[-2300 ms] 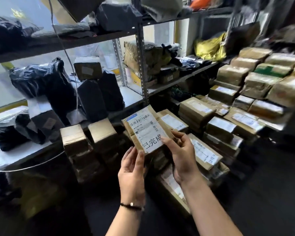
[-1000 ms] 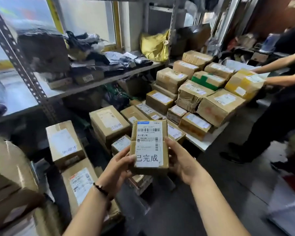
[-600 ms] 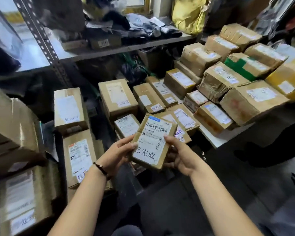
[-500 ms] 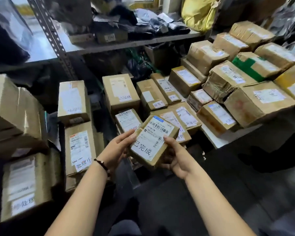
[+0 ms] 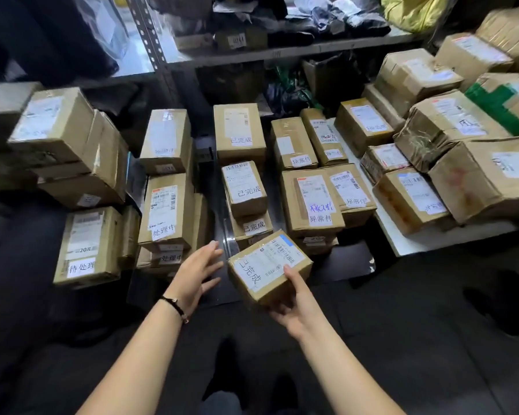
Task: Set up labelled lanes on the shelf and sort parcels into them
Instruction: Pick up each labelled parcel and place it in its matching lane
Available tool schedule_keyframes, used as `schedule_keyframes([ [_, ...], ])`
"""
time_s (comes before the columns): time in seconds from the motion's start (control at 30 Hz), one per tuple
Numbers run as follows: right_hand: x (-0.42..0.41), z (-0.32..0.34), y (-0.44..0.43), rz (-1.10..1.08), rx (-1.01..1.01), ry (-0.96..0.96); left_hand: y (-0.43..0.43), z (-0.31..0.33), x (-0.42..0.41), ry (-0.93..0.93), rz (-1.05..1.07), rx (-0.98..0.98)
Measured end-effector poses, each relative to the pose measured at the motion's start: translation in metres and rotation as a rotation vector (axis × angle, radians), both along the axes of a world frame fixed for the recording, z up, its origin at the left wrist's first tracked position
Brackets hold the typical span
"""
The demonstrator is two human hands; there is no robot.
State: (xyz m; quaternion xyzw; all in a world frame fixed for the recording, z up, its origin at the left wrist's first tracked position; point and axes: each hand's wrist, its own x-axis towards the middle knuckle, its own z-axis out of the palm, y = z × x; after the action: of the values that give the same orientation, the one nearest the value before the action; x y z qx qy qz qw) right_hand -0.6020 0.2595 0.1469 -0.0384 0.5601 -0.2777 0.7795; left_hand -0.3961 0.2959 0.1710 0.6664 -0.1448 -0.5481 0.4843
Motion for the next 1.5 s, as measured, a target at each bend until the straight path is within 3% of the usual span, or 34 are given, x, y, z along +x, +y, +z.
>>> schedule_keyframes([
  [0.27, 0.016, -0.051, 0.008, -0.13, 0.127, 0.036, 0.01, -0.013, 0.027, -0.007, -0.051, 0.121],
  [0.6, 0.035, -0.092, 0.003, -0.291, 0.124, 0.143, 0.005, -0.025, 0.044, 0.107, -0.073, 0.178],
  [0.77, 0.053, -0.118, -0.005, -0.329, 0.139, 0.106, -0.001, -0.028, 0.063, 0.113, -0.059, 0.215],
  [1.03, 0.061, -0.138, -0.021, -0.192, 0.171, 0.055, -0.023, -0.024, 0.069, 0.082, -0.089, 0.201],
  [1.23, 0.062, -0.101, -0.031, -0.067, 0.2, 0.131, -0.025, -0.018, 0.053, 0.117, -0.039, 0.161],
  [1.5, 0.072, -0.021, -0.027, 0.078, 0.044, -0.077, 0.001, 0.011, 0.034, 0.142, 0.075, -0.003],
])
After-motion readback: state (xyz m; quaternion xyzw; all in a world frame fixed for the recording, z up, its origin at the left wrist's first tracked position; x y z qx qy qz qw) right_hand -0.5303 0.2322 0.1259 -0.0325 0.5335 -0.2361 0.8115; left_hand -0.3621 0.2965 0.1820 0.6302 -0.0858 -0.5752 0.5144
